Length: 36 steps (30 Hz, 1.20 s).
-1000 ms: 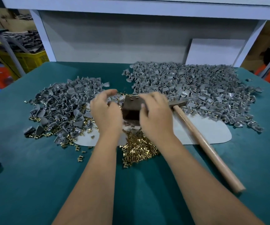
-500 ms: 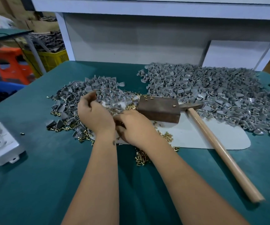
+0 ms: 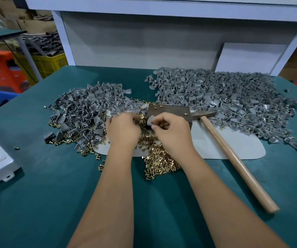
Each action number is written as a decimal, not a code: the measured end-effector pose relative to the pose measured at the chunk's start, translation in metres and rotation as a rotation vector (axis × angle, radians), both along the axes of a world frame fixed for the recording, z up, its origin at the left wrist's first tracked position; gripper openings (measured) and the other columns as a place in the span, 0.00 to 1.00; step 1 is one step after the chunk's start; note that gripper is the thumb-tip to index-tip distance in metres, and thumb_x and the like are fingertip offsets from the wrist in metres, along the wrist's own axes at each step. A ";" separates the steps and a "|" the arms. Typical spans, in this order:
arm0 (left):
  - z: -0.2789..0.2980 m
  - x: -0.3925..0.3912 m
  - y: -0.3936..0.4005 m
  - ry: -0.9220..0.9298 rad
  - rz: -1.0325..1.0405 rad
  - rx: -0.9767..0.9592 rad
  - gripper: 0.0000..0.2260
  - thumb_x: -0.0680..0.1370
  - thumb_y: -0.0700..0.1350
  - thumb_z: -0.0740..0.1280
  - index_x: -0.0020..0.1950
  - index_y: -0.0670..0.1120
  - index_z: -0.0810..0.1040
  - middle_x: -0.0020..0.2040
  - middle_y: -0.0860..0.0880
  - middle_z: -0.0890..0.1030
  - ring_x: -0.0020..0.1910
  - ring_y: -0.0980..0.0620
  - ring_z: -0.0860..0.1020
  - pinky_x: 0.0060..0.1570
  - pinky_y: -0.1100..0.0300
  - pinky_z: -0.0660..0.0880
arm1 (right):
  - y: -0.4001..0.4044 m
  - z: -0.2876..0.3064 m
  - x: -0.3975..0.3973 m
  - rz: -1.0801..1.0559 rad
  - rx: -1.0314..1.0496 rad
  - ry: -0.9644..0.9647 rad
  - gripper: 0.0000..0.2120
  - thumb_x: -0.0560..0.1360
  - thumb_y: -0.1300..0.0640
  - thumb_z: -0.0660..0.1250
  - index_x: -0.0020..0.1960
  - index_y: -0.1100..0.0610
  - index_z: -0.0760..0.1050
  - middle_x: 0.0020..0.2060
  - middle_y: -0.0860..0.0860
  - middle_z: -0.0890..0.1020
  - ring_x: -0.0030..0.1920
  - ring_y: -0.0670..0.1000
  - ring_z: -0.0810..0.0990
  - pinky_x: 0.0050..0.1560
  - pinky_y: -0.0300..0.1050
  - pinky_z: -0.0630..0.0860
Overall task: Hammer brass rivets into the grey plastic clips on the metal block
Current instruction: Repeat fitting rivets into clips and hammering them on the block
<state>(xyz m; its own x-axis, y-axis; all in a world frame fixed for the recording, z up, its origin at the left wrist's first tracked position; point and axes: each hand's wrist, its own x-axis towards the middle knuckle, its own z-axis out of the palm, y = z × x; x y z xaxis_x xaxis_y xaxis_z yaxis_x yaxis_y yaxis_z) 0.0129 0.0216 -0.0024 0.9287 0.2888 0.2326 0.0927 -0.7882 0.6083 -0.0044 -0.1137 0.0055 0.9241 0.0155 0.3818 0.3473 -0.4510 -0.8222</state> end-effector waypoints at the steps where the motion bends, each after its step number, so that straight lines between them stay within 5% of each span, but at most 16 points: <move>1: 0.001 0.000 -0.003 -0.018 0.003 0.000 0.16 0.75 0.39 0.65 0.56 0.55 0.83 0.49 0.50 0.84 0.55 0.45 0.78 0.65 0.50 0.66 | -0.003 0.001 0.000 -0.005 0.050 0.014 0.10 0.71 0.67 0.71 0.40 0.52 0.81 0.35 0.39 0.80 0.37 0.36 0.77 0.41 0.29 0.73; 4: 0.006 -0.002 -0.015 -0.204 -0.038 -0.038 0.15 0.75 0.39 0.65 0.55 0.56 0.83 0.56 0.55 0.82 0.61 0.50 0.74 0.64 0.52 0.60 | -0.009 0.004 0.003 -0.031 0.156 0.022 0.13 0.70 0.68 0.70 0.40 0.50 0.78 0.36 0.42 0.80 0.37 0.38 0.78 0.43 0.33 0.75; 7: 0.011 -0.004 -0.026 -0.270 -0.246 -0.460 0.17 0.76 0.36 0.66 0.60 0.51 0.81 0.52 0.58 0.82 0.54 0.60 0.78 0.62 0.59 0.73 | -0.013 0.006 0.004 -0.042 0.163 -0.016 0.16 0.71 0.69 0.70 0.40 0.47 0.77 0.37 0.41 0.80 0.38 0.37 0.78 0.42 0.29 0.74; 9: 0.012 -0.006 -0.029 -0.251 -0.333 -0.561 0.16 0.77 0.36 0.67 0.64 0.48 0.79 0.50 0.58 0.82 0.51 0.64 0.79 0.55 0.69 0.74 | -0.016 0.005 0.005 -0.035 0.148 -0.038 0.17 0.71 0.69 0.69 0.40 0.45 0.77 0.37 0.42 0.81 0.39 0.39 0.79 0.43 0.32 0.75; 14: 0.013 -0.005 -0.030 -0.274 -0.392 -0.579 0.10 0.76 0.36 0.70 0.53 0.49 0.84 0.47 0.58 0.82 0.45 0.69 0.79 0.46 0.75 0.73 | -0.020 0.003 0.008 -0.037 0.147 -0.062 0.16 0.71 0.68 0.69 0.40 0.45 0.78 0.37 0.40 0.81 0.40 0.40 0.80 0.44 0.34 0.77; 18: 0.014 -0.002 -0.032 -0.287 -0.402 -0.606 0.16 0.76 0.33 0.70 0.55 0.53 0.80 0.46 0.57 0.82 0.43 0.67 0.78 0.47 0.74 0.73 | -0.022 0.003 0.011 -0.035 0.152 -0.055 0.17 0.70 0.69 0.69 0.42 0.45 0.78 0.37 0.40 0.82 0.40 0.40 0.80 0.44 0.32 0.76; 21: 0.014 -0.001 -0.035 -0.354 -0.350 -0.549 0.17 0.76 0.33 0.69 0.53 0.55 0.79 0.49 0.52 0.81 0.46 0.65 0.78 0.50 0.74 0.72 | -0.024 0.005 0.011 -0.080 0.170 -0.065 0.16 0.70 0.68 0.70 0.43 0.46 0.78 0.38 0.40 0.81 0.41 0.38 0.79 0.44 0.29 0.75; 26: 0.009 0.002 -0.037 -0.358 -0.284 -0.423 0.14 0.75 0.35 0.71 0.44 0.55 0.81 0.47 0.58 0.81 0.52 0.58 0.77 0.51 0.74 0.70 | -0.027 0.007 0.010 -0.142 0.208 -0.064 0.15 0.71 0.63 0.72 0.40 0.41 0.77 0.37 0.40 0.82 0.41 0.38 0.80 0.44 0.33 0.78; 29: 0.008 0.002 -0.037 -0.314 -0.265 -0.401 0.15 0.74 0.34 0.70 0.42 0.56 0.81 0.46 0.60 0.81 0.51 0.63 0.76 0.46 0.79 0.67 | -0.028 0.008 0.009 -0.187 0.229 -0.092 0.12 0.72 0.62 0.72 0.43 0.45 0.78 0.37 0.39 0.81 0.41 0.37 0.80 0.43 0.30 0.76; 33: 0.007 0.002 -0.035 -0.269 -0.237 -0.416 0.15 0.74 0.36 0.67 0.39 0.58 0.80 0.46 0.58 0.82 0.54 0.51 0.78 0.55 0.54 0.75 | -0.030 0.008 0.010 -0.233 0.241 -0.102 0.10 0.70 0.62 0.73 0.41 0.47 0.79 0.34 0.37 0.79 0.39 0.34 0.77 0.38 0.24 0.71; 36: 0.011 -0.001 -0.034 -0.250 -0.186 -0.473 0.15 0.73 0.36 0.65 0.38 0.58 0.79 0.46 0.59 0.81 0.52 0.49 0.78 0.54 0.48 0.78 | -0.030 0.006 0.012 -0.248 0.200 -0.098 0.11 0.71 0.62 0.73 0.39 0.46 0.79 0.36 0.38 0.80 0.40 0.34 0.77 0.39 0.25 0.71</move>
<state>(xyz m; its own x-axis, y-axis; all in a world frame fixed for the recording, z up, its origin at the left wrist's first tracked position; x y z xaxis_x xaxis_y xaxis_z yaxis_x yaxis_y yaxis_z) 0.0115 -0.0127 0.0082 0.9074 0.2512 0.3369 -0.2139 -0.4140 0.8848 0.0074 -0.1438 0.0115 0.8489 -0.2898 0.4420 0.3291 -0.3645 -0.8711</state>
